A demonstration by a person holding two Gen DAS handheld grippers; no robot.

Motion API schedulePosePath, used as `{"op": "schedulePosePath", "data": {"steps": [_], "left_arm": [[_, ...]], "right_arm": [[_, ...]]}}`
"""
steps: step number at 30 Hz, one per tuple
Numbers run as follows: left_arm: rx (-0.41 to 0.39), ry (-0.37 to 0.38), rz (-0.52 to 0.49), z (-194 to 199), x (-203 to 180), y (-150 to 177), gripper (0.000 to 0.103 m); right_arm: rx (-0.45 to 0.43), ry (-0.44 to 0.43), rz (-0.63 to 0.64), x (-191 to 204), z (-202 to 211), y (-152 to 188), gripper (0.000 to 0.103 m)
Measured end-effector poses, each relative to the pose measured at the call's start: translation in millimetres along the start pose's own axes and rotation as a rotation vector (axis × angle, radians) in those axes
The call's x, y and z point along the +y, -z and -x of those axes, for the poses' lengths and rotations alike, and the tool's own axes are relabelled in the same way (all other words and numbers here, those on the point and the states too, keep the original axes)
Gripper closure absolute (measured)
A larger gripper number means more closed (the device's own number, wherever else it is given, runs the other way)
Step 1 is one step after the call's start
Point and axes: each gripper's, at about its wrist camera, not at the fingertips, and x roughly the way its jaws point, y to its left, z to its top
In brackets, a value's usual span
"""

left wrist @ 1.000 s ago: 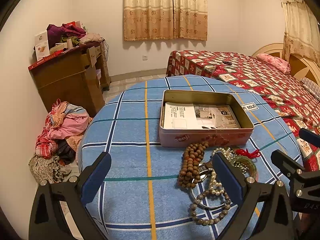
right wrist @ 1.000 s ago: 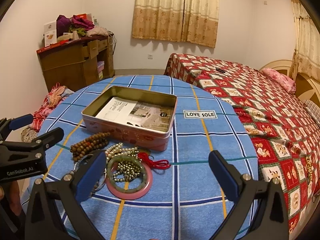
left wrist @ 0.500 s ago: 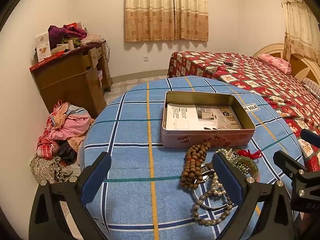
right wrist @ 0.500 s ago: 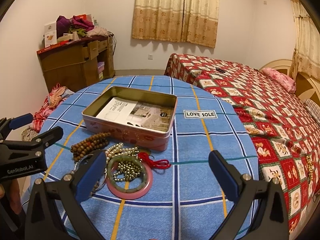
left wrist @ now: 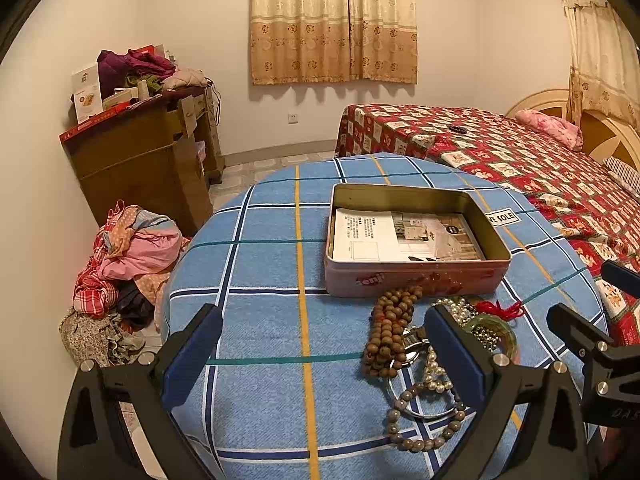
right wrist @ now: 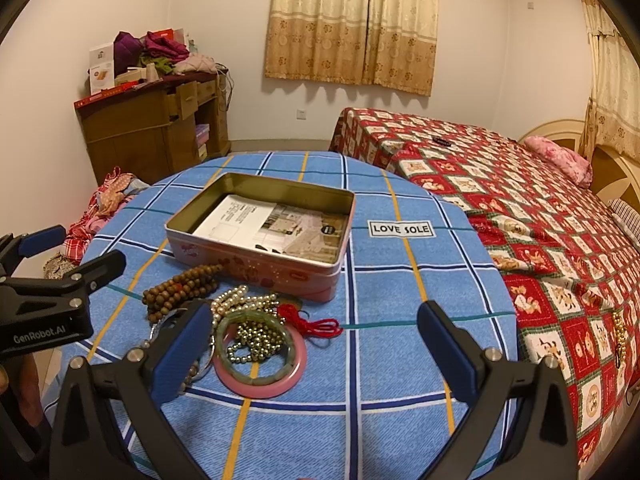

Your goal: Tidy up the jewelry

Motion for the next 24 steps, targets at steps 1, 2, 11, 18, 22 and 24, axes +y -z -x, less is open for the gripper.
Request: {"op": "schedulePosePath", "data": {"steps": [1, 2, 11, 18, 22, 24], "left_arm": [[0.000, 0.000, -0.001, 0.0, 0.2, -0.2, 0.002], [0.001, 0.002, 0.001, 0.2, 0.5, 0.1, 0.002], [0.000, 0.002, 0.001, 0.4, 1.7, -1.0, 0.002], [0.000, 0.003, 0.002, 0.4, 1.2, -0.4, 0.002], [0.000, 0.004, 0.004, 0.3, 1.4, -0.5, 0.002], [0.000, 0.005, 0.004, 0.7, 1.5, -0.8, 0.002]], "right_arm": [[-0.001, 0.001, 0.000, 0.1, 0.0, 0.2, 0.000], [0.000, 0.001, 0.000, 0.3, -0.2, 0.2, 0.000], [0.000, -0.001, 0.001, 0.7, -0.1, 0.8, 0.000], [-0.001, 0.000, 0.001, 1.4, 0.3, 1.4, 0.000], [-0.001, 0.000, 0.000, 1.5, 0.3, 1.2, 0.000], [0.000, -0.002, 0.001, 1.5, 0.3, 1.0, 0.000]]}}
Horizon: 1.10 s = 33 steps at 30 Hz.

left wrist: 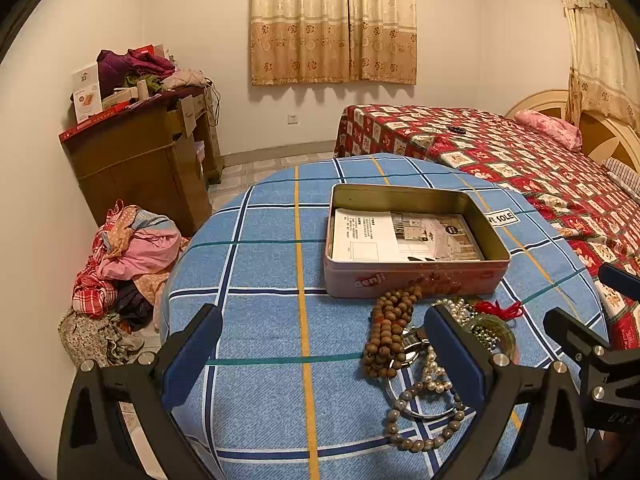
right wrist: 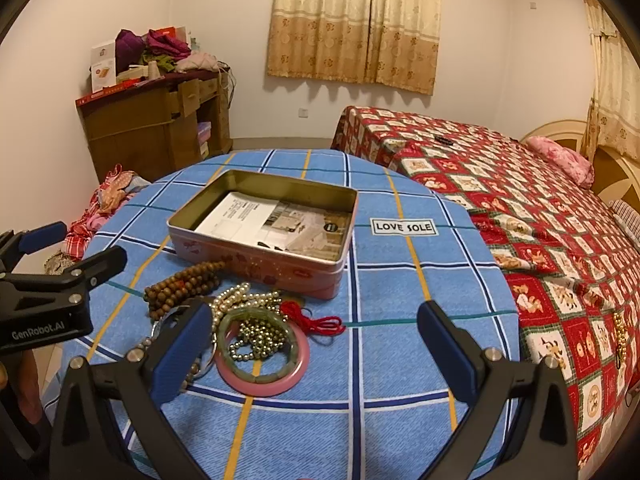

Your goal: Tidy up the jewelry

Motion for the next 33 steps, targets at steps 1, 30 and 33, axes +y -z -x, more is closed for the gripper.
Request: {"op": "schedulePosePath", "data": {"steps": [1, 30, 33], "left_arm": [[0.000, -0.001, -0.001, 0.0, -0.1, 0.2, 0.002], [0.004, -0.004, -0.001, -0.8, -3.1, 1.2, 0.002], [0.017, 0.004, 0.006, -4.9, -2.2, 3.3, 0.002]], "right_arm": [[-0.001, 0.001, 0.001, 0.1, 0.0, 0.0, 0.000], [0.009, -0.005, -0.004, 7.1, -2.3, 5.2, 0.000], [0.019, -0.009, -0.008, 7.5, -4.1, 8.4, 0.000]]}}
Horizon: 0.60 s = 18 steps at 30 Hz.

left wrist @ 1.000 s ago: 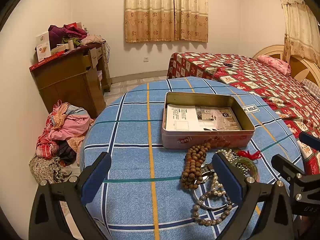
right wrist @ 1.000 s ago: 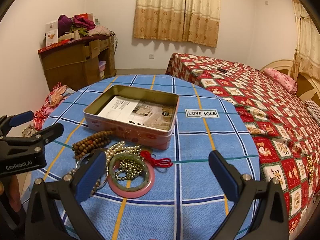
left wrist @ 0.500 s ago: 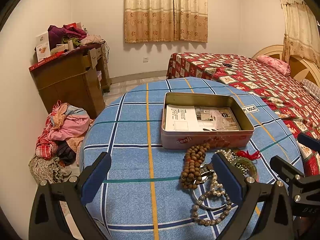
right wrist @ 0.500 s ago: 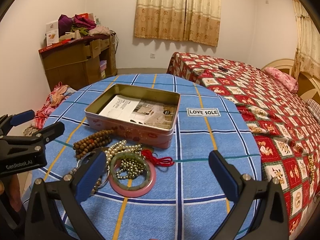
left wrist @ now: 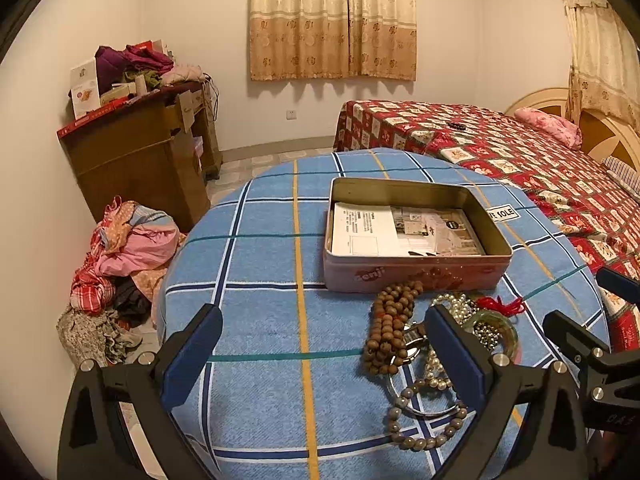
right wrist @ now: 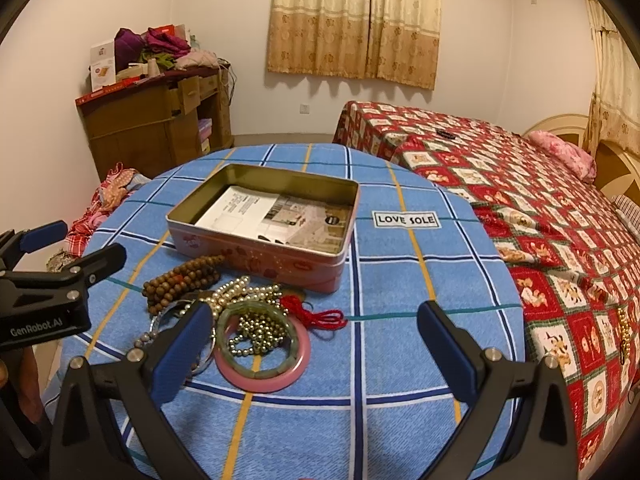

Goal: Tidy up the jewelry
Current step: 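Grasp the brown wooden bead strand with the left tool while the right tool grasps the green jade bangle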

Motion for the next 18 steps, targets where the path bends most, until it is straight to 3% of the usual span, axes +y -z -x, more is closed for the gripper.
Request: {"op": "schedulePosePath", "data": {"steps": [3, 9, 11, 15, 18], "left_arm": [[0.010, 0.006, -0.008, -5.6, -0.1, 4.3, 0.002], [0.013, 0.043, -0.041, -14.3, -6.6, 10.2, 0.005], [0.031, 0.063, -0.060, -20.9, -11.3, 10.0, 0.018], [0.075, 0.101, -0.080, -41.1, -19.7, 9.7, 0.028], [0.107, 0.141, -0.090, -55.7, -23.6, 9.2, 0.044]], "right_arm": [[0.014, 0.000, 0.000, -1.4, -2.8, 3.5, 0.006], [0.052, -0.004, -0.001, -10.9, -13.9, 11.7, 0.008], [0.068, -0.005, -0.006, -13.2, -18.5, 14.5, 0.011], [0.077, -0.015, -0.017, -16.3, -23.7, 16.0, 0.011], [0.078, -0.023, -0.019, -16.7, -26.1, 14.7, 0.011]]}}
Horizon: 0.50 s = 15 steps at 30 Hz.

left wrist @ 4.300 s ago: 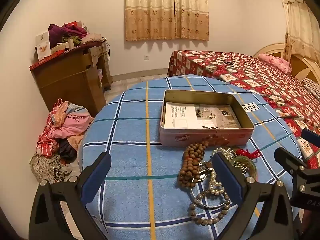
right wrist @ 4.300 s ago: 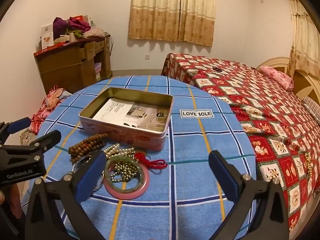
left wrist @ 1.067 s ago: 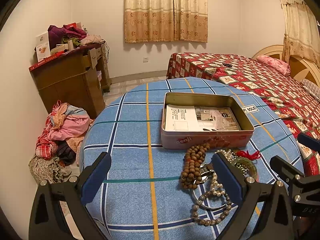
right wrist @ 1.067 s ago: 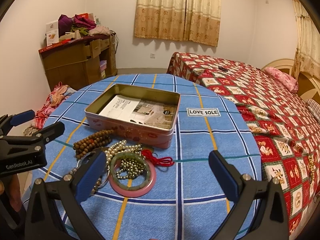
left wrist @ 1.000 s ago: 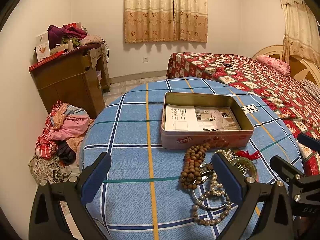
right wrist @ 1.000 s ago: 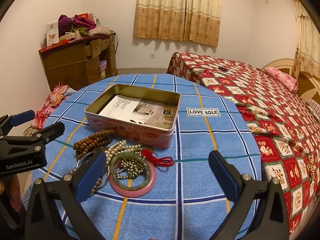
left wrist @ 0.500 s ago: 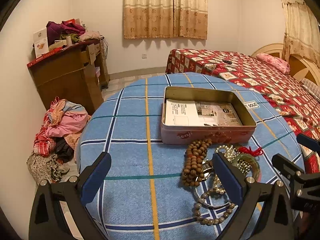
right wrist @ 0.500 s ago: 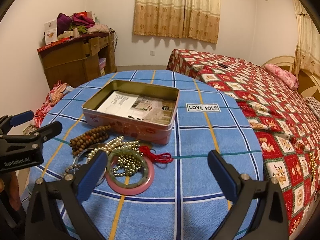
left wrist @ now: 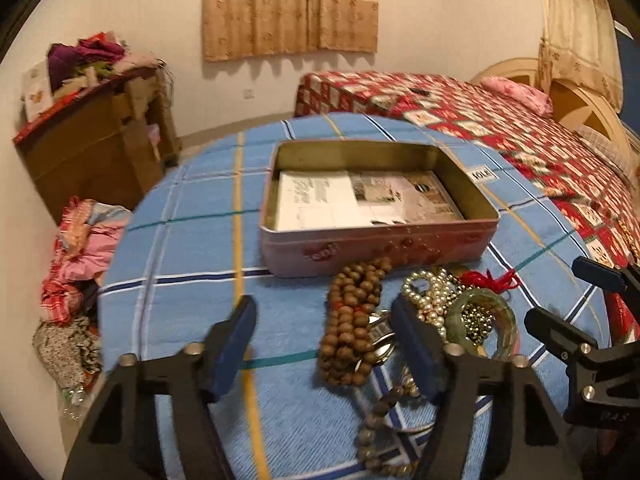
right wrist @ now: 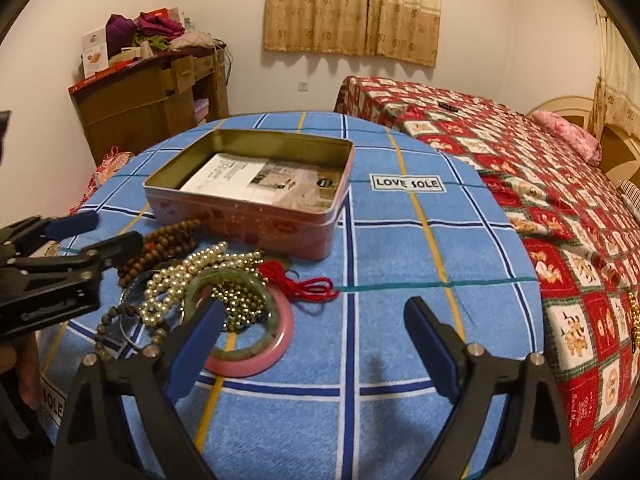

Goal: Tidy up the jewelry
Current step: 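Grasp the brown wooden bead strand with the left tool while the right tool grasps the green jade bangle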

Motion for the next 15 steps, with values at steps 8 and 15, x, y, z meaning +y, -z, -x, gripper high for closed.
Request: {"op": "schedulePosePath", "data": {"steps": [8, 15], "left_arm": [[0.000, 0.118, -0.011, 0.3, 0.3, 4.5, 0.088], [-0.054, 0.113, 0.011, 27.9, 13.8, 0.6, 0.088]], "right_arm": [[0.036, -0.019, -0.008, -2.7, -13.1, 0.8, 0.022], [0.034, -0.045, 0.011, 4.8, -11.3, -1.6, 0.026]]}}
